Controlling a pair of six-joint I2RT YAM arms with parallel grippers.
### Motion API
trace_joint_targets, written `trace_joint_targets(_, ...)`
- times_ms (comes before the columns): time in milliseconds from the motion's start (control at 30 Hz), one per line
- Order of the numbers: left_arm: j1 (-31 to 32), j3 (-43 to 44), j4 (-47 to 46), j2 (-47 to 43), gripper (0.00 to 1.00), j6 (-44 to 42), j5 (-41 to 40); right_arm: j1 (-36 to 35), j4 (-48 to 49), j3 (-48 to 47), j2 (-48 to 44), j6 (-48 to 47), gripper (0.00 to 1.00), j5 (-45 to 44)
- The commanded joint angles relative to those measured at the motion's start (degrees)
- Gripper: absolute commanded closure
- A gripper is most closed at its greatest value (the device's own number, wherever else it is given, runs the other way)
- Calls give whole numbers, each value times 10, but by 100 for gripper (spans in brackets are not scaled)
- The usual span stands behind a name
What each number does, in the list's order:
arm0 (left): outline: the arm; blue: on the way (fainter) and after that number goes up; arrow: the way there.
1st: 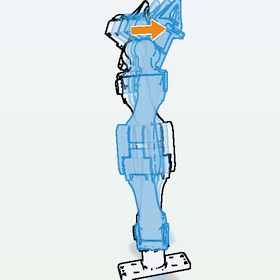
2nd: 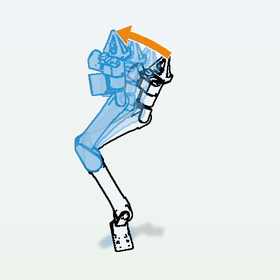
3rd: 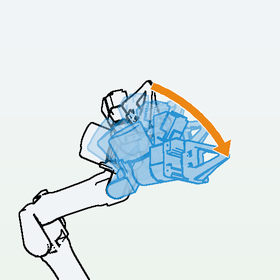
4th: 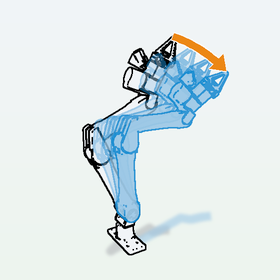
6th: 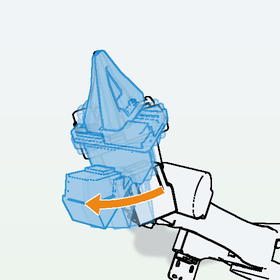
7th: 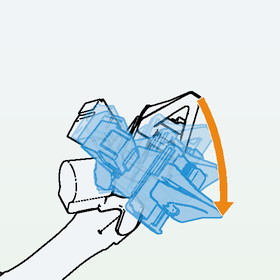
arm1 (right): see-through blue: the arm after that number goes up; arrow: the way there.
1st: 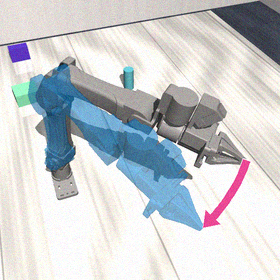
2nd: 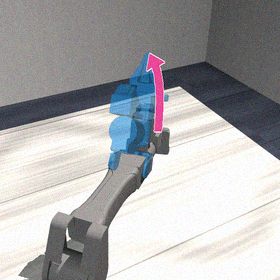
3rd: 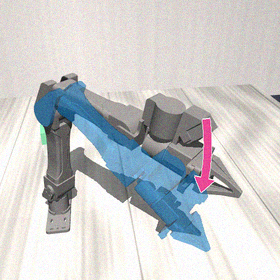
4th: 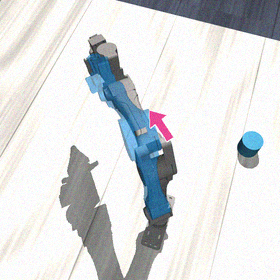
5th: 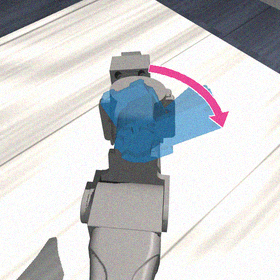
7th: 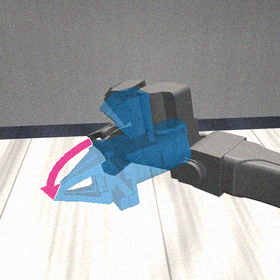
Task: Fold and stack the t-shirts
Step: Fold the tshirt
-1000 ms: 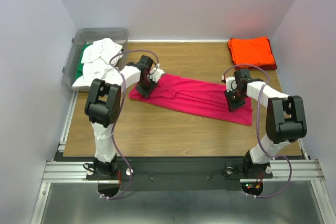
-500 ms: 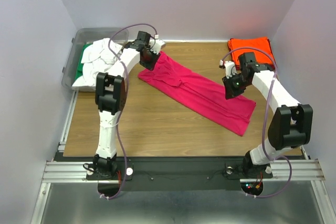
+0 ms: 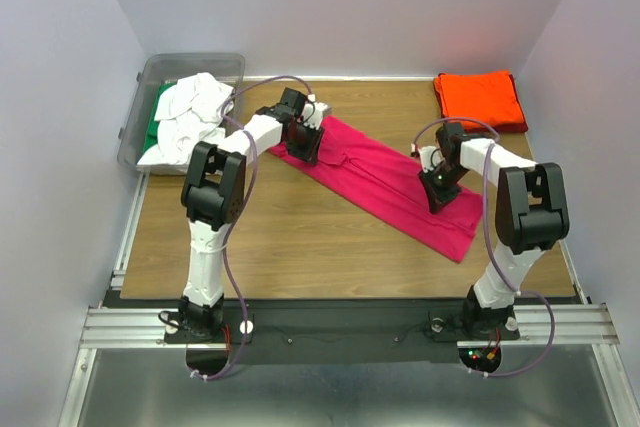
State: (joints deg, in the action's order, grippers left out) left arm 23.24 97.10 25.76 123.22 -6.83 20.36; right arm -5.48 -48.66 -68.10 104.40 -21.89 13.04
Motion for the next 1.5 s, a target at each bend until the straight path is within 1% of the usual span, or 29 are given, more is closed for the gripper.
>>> trace_joint_targets(0,-28,13,-8,39,62,23,-19,-43,8,45,5,-5,87,15)
trace_joint_targets(67,-36,35,3,66,62,9,-27,-68,8,57,12,12,86,41)
trace_joint_targets(100,-43,69,10,90,62,2,-30,-87,5,57,18,20,86,57)
trace_joint_targets(133,-43,92,21,91,62,-7,-37,-87,4,56,19,26,86,73)
trace_joint_targets(167,-51,145,44,118,62,-22,-56,-111,4,53,20,39,86,100)
trace_joint_targets(200,-57,172,54,133,63,-33,-60,-124,6,50,24,47,86,116)
trace_joint_targets(233,-62,205,66,149,63,-41,-63,-155,6,42,33,55,85,137)
trace_joint_targets(267,-70,243,82,185,63,-49,-66,-173,6,34,38,75,85,189)
trace_joint_targets(300,-74,319,115,202,63,-69,-61,-189,8,11,41,84,83,219)
trace_joint_targets(333,-76,357,130,217,63,-78,-54,-221,9,-4,43,94,82,249)
trace_joint_targets(367,-79,405,150,232,63,-88,-42,-232,12,-17,41,111,81,320)
trace_joint_targets(400,-78,415,155,231,62,-100,-36,-243,10,-51,38,115,78,356)
trace_joint_targets(433,-78,412,155,222,62,-106,-24,-243,9,-64,30,119,76,381)
trace_joint_targets(467,-77,378,139,188,61,-108,-3,-243,7,-77,10,121,76,396)
trace_joint_targets(500,-77,350,126,166,60,-109,5,-241,6,-86,-6,120,75,391)
trace_joint_targets(533,-77,321,96,118,60,-105,20,-237,6,-93,-21,115,75,374)
trace_joint_targets(567,-77,292,96,96,59,-100,21,-236,7,-93,-33,115,74,374)
trace_joint_targets(600,-78,241,74,75,59,-97,34,-236,8,-91,-45,109,74,338)
trace_joint_targets(667,-72,201,61,32,59,-84,49,-236,14,-72,-53,104,74,300)
trace_joint_targets(700,-68,170,51,22,59,-79,50,-237,20,-61,-46,95,75,265)
trace_joint_targets(800,-53,132,48,10,59,-70,60,-237,52,-19,-31,88,78,236)
trace_joint_targets(933,-41,113,41,36,60,-45,72,-244,111,30,-21,88,80,200)
trace_joint_targets(1067,-39,115,34,60,62,-21,71,-248,132,59,-3,96,83,211)
trace_joint_targets(1167,-36,129,31,89,64,-7,56,-262,164,98,0,120,82,245)
trace_joint_targets(1233,-32,150,32,105,65,-4,52,-277,181,99,5,124,82,270)
trace_joint_targets(1267,-31,163,39,126,65,-4,48,-283,191,100,6,142,81,283)
trace_joint_targets(1367,-27,233,63,168,65,-6,43,-319,205,92,32,155,78,327)
trace_joint_targets(1400,-26,280,84,199,65,-9,42,-327,204,82,40,159,77,348)
trace_joint_targets(1467,-25,333,116,245,65,-19,51,-338,203,62,60,167,75,390)
